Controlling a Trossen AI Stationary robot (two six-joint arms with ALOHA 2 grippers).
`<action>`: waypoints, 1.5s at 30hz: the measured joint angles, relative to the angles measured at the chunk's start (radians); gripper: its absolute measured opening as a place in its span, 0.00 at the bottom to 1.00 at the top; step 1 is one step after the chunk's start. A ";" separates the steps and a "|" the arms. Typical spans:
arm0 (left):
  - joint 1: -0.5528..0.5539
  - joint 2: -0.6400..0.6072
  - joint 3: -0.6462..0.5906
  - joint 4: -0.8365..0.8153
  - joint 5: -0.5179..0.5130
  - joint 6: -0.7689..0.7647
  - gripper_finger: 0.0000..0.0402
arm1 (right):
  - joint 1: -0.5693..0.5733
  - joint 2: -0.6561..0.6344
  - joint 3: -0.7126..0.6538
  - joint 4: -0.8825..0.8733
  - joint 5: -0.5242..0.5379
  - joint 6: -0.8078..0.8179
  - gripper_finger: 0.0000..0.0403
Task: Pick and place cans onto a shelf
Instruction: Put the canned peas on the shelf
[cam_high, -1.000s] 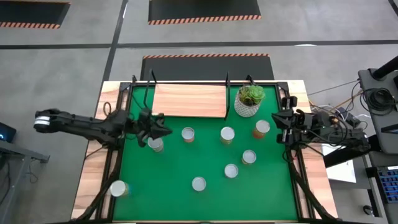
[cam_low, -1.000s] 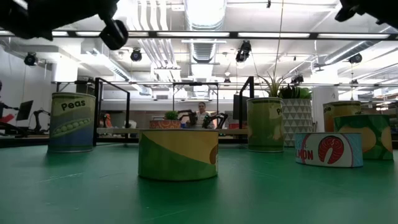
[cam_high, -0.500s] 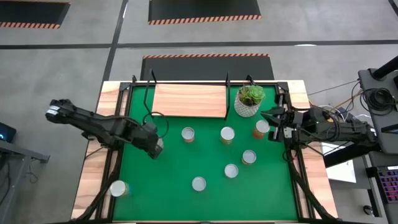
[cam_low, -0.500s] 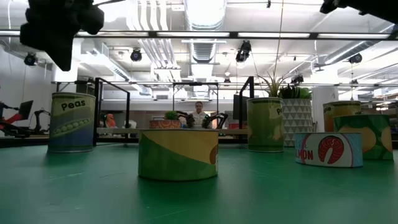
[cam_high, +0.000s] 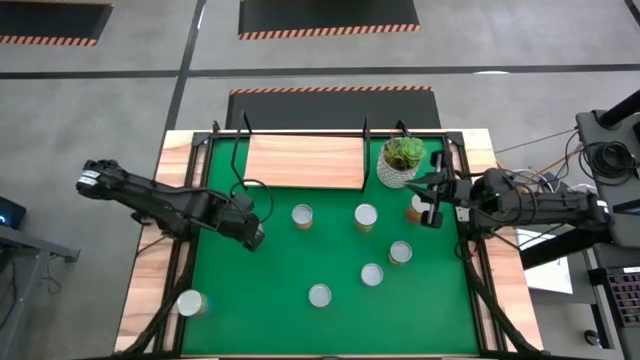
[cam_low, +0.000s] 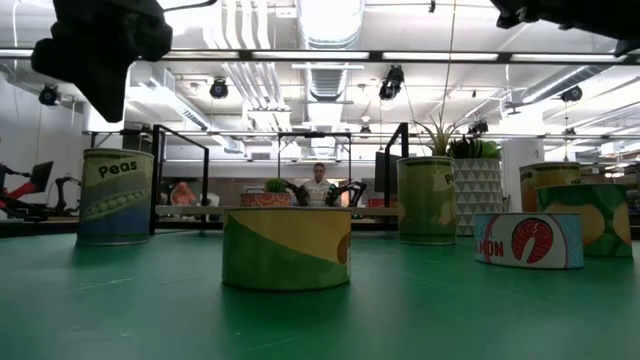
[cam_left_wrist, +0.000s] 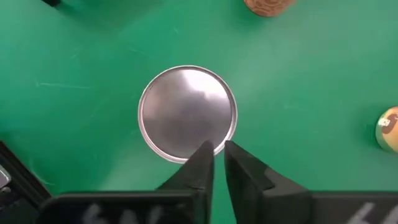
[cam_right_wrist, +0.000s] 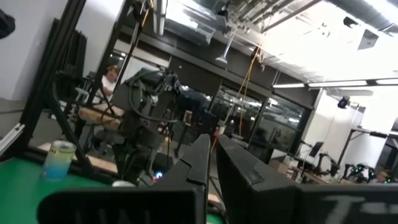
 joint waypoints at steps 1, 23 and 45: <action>0.000 0.000 0.000 0.001 0.001 -0.007 0.12 | 0.000 0.000 0.000 0.000 0.000 -0.001 0.04; 0.011 0.119 -0.015 -0.009 -0.085 -0.016 0.94 | 0.000 0.000 0.000 -0.028 0.000 0.001 0.04; 0.011 0.163 -0.098 0.080 -0.105 0.013 0.73 | 0.000 0.000 0.000 -0.028 0.000 -0.001 0.04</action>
